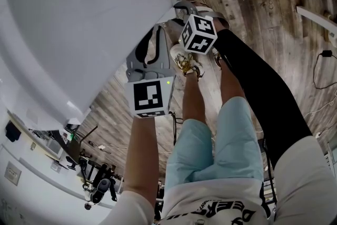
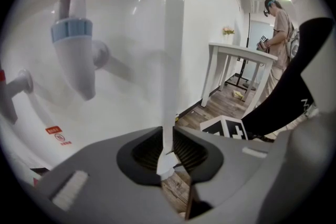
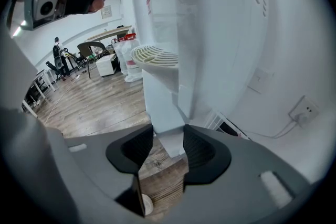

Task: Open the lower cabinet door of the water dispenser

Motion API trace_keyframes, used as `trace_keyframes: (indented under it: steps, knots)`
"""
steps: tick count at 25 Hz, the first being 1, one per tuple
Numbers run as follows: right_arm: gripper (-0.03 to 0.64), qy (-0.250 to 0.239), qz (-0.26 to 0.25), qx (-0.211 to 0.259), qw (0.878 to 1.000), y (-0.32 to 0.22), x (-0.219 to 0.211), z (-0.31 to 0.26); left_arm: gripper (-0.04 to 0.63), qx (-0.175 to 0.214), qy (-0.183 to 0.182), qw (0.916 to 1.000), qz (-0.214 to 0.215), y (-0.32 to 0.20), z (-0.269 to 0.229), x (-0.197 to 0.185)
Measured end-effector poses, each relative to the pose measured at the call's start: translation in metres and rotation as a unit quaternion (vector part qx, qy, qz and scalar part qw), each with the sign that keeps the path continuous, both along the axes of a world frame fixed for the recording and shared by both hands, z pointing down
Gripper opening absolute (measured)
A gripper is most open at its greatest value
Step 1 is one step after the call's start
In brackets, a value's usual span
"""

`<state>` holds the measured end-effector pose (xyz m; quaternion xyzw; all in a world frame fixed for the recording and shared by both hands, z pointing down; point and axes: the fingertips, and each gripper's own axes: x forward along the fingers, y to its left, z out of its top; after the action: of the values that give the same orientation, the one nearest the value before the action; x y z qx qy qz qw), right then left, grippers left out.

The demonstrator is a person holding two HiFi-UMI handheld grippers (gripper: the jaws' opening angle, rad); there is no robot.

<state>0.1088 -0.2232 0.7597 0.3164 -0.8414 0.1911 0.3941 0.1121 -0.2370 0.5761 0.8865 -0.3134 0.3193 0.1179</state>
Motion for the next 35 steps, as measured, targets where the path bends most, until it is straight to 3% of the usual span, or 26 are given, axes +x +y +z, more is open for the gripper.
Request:
trace_keyframes:
  steps: [11, 23, 35]
  knots:
    - [0.170, 0.010, 0.022, -0.019, 1.000, 0.018, -0.006, 0.006, 0.060, 0.004, 0.006, 0.9999, 0.009, 0.013, 0.000, -0.016]
    - [0.169, 0.016, 0.059, -0.031, 0.998, 0.044, -0.020, 0.009, 0.060, 0.002, 0.014, 0.9989, 0.046, 0.034, 0.004, -0.032]
    - [0.169, 0.008, 0.021, -0.038, 0.999, 0.082, -0.044, 0.012, 0.060, 0.017, 0.007, 0.9997, 0.013, 0.052, 0.002, -0.048]
